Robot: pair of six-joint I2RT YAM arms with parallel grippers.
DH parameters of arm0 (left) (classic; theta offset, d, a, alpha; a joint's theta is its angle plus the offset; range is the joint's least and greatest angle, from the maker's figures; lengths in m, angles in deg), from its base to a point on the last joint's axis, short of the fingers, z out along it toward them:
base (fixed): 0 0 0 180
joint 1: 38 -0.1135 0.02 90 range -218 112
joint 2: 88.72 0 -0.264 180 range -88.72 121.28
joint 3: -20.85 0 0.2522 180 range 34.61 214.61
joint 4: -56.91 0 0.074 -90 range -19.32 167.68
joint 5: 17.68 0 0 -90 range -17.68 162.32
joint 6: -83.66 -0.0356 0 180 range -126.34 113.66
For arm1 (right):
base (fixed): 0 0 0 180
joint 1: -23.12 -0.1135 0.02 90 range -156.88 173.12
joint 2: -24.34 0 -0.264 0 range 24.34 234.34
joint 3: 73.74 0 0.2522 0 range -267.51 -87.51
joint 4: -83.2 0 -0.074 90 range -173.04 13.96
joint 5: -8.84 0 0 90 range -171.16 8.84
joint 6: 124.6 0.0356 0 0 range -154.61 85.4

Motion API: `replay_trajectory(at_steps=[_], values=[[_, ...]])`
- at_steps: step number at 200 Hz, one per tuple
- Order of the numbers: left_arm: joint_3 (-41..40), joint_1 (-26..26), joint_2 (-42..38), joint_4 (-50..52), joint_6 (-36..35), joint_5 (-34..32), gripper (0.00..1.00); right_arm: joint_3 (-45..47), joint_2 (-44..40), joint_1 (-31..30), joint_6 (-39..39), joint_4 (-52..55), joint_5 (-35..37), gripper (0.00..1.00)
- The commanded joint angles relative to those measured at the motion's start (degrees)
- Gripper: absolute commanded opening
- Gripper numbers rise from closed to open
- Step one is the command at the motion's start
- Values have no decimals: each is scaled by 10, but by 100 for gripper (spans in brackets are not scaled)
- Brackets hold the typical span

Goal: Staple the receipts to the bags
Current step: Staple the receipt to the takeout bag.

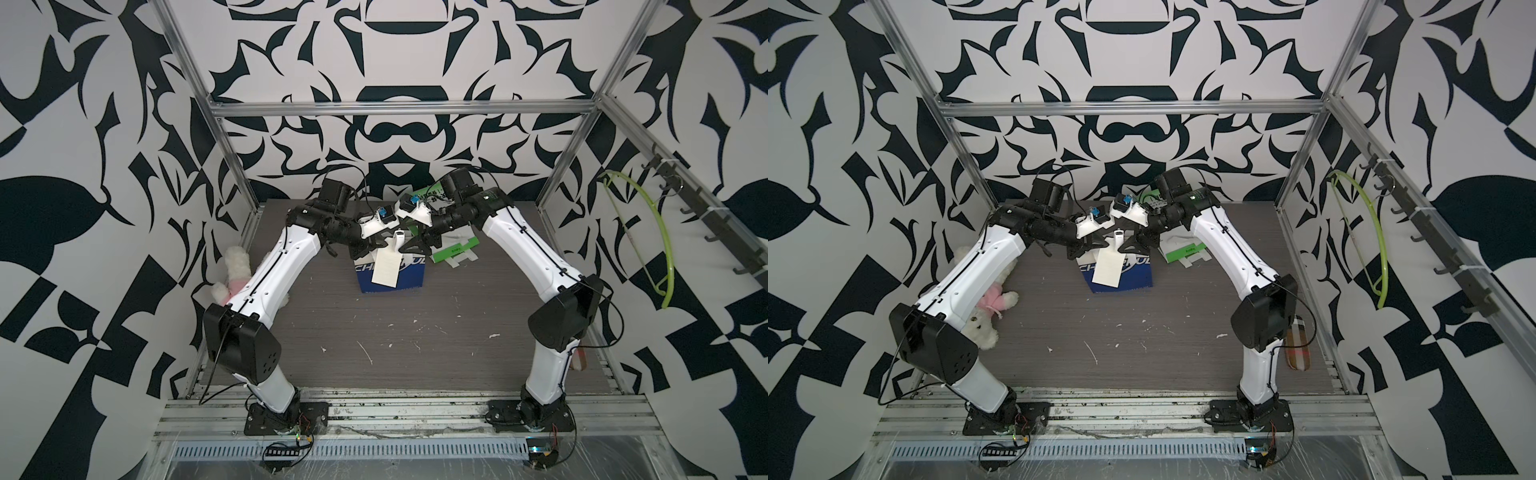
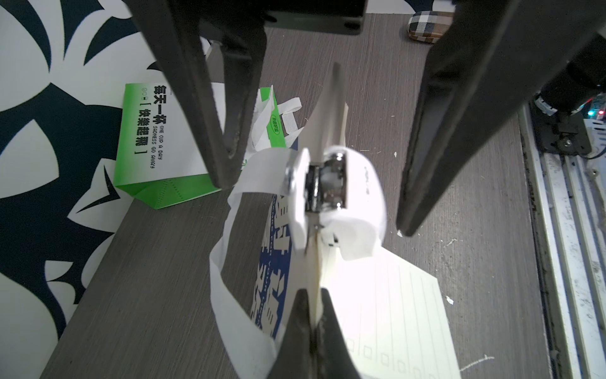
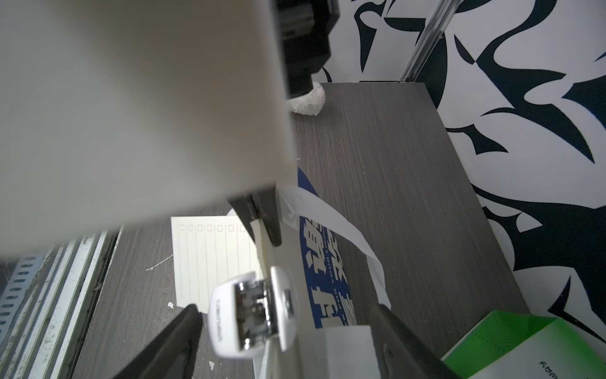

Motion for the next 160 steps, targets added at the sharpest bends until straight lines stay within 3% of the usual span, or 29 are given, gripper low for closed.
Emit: replay_trajectory(at_steps=[1, 26, 117, 146, 160], values=[[31, 16, 5, -14, 2, 56, 0, 11, -6, -20, -19, 5, -6, 82], [47, 23, 15, -6, 2, 56, 0, 22, -12, -20, -14, -11, -24, 81], [94, 29, 38, 10, 25, 49, 0, 56, -29, -20, -24, -8, -27, 52], [100, 29, 40, 11, 28, 51, 0, 65, -33, -20, -24, -14, -34, 38], [101, 29, 40, 10, 30, 51, 0, 71, -34, -20, -20, -19, -37, 22]])
